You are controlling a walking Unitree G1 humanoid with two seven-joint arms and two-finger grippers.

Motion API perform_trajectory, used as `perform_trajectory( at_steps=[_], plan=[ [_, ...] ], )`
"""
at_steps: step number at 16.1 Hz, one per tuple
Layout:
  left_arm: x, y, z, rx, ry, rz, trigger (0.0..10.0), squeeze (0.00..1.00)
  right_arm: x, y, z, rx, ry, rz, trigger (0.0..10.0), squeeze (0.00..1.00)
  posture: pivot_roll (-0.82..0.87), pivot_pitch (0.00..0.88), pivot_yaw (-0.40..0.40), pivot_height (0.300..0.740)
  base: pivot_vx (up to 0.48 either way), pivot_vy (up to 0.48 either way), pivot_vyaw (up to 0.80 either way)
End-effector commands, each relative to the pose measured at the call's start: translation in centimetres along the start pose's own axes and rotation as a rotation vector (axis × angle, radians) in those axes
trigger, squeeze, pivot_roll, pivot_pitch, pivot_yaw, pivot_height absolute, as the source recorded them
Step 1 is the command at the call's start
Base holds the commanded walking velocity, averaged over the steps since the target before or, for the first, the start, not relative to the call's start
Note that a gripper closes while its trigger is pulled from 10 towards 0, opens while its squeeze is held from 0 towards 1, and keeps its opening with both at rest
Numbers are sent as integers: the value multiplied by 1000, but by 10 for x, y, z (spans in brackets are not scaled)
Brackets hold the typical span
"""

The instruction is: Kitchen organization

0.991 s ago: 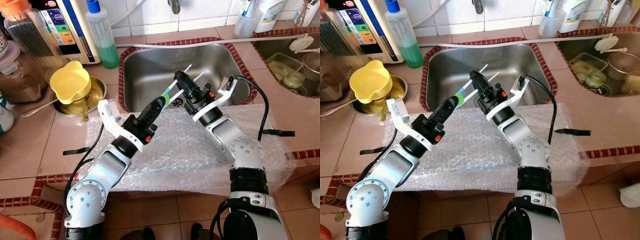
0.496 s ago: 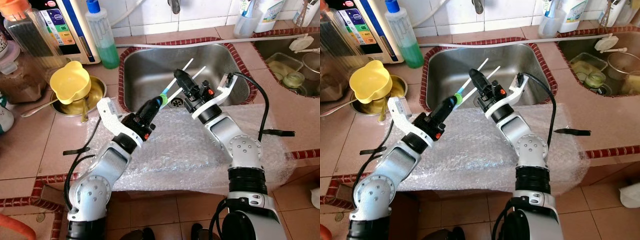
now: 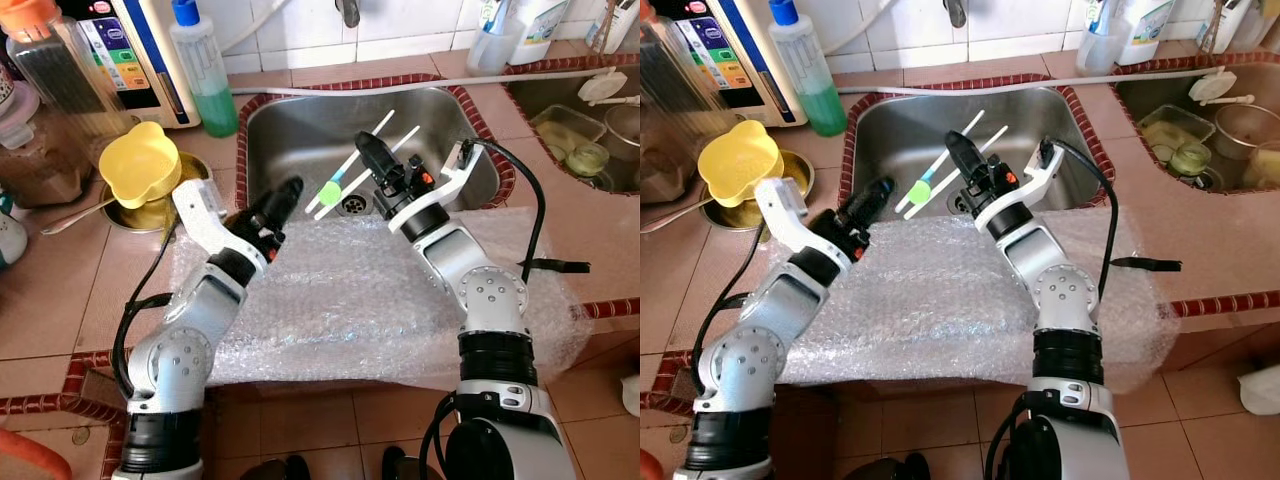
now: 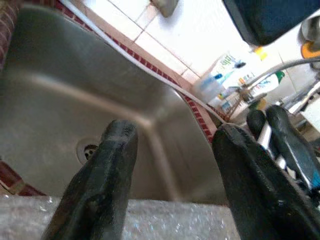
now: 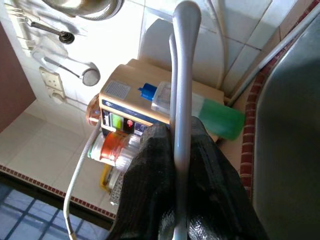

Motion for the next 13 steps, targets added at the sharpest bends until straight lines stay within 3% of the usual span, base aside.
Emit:
perform_trajectory(
  at_steps=[1, 3, 4, 7, 10, 11, 13],
  plan=[
    [4, 2, 0, -10, 15, 16, 10000, 1000, 12, 6, 4, -19, 36, -26, 0, 0, -105, 224, 98, 740, 0, 0, 0],
    [13, 7, -2, -31, 56, 95, 10000, 1000, 11, 11, 5, -35, 23, -60, 0, 0, -99, 225, 96, 740, 0, 0, 0],
    [20, 16, -3, -61, 97, 216, 10000, 1000, 8, 16, 5, -44, -12, -128, 0, 0, -97, 226, 95, 740, 0, 0, 0],
    [35, 38, -4, -130, 200, 502, 10000, 1000, -10, 38, -2, -59, -147, -458, 0, 0, -92, 234, 93, 740, 0, 0, 0],
    [41, 45, -3, -133, 215, 660, 10000, 1000, -37, 66, -20, -89, -323, -709, 0, 0, -93, 241, 89, 740, 0, 0, 0],
    [48, 49, -3, -133, 230, 766, 10000, 1000, -47, 79, -32, -86, -386, -855, 0, 0, -95, 243, 88, 740, 0, 0, 0],
    [52, 50, -1, -126, 212, 854, 10000, 1000, -63, 85, -46, -47, -449, -970, 0, 0, -100, 248, 92, 740, 0, 0, 0]
  ],
)
Point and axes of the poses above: a point about 5 cm out from each wrist's last joint towards the gripper, its own z axis pointing out of the wrist towards the gripper, its own y axis along the axis of the wrist's last joint, x = y × z, the point moved 5 cm from there along z, pointing out of the wrist towards the gripper, and after that the axes turned 2 degrees about -z, right-handed, at the moved point
